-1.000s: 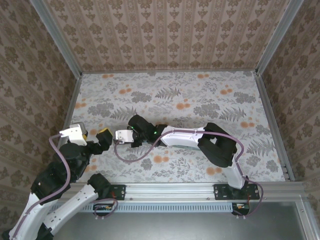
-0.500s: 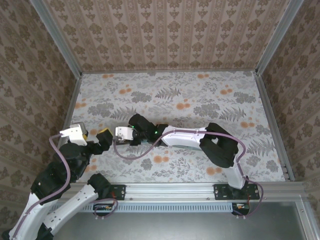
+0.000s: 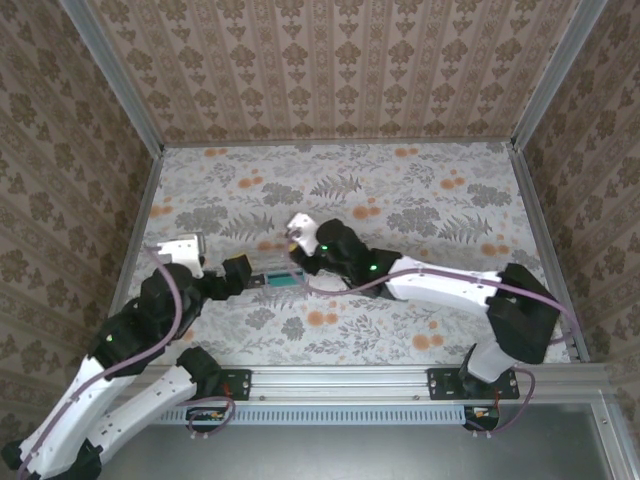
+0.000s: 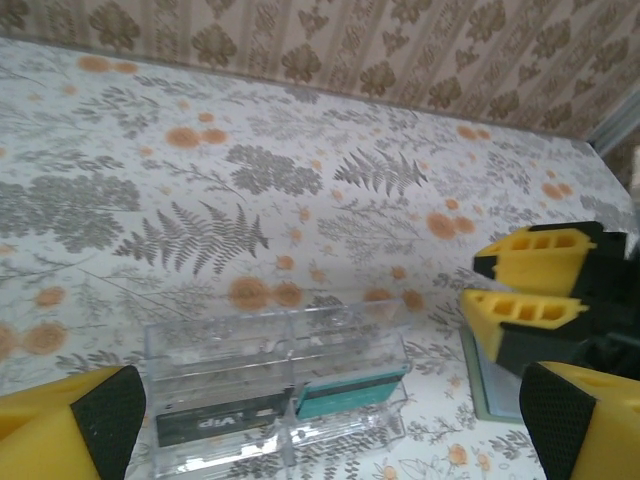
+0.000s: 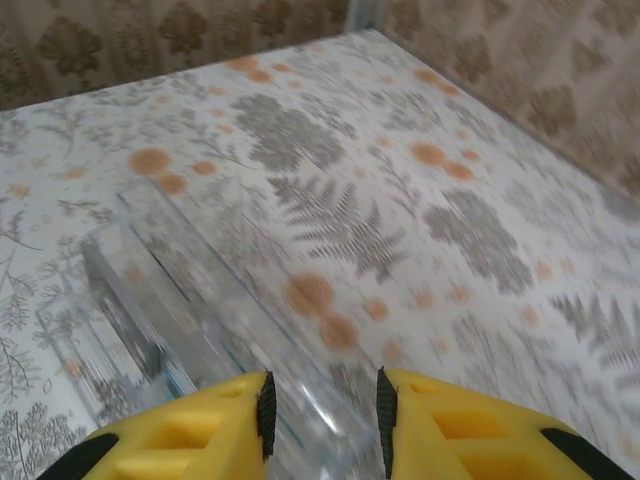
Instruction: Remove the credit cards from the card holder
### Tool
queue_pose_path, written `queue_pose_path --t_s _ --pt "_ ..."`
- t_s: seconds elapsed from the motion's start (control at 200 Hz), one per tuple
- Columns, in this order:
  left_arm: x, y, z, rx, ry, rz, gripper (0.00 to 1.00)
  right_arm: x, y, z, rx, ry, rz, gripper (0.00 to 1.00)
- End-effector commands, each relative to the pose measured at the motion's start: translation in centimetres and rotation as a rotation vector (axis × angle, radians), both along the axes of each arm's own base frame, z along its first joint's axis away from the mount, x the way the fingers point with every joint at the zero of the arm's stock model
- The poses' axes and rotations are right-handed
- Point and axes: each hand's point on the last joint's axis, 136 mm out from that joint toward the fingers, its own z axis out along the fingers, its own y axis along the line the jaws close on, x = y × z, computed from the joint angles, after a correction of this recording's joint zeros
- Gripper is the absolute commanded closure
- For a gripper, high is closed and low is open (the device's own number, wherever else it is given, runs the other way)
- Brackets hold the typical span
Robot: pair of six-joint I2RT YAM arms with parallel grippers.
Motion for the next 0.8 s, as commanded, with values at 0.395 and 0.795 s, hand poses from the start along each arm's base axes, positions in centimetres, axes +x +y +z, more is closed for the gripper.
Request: queue_pose_path --t_s 0.395,0.795 --pt "4.5 -11.4 -5.0 -0.119 0.221 -0.212 0.14 -2.7 -22.0 -8.2 0.218 0.471 -0.704 0.64" --pt "5.5 -21.3 -12.0 -0.032 0.422 -0.332 0.57 -4.1 -24.8 -15.5 0.261 0.763 -0.816 0.64"
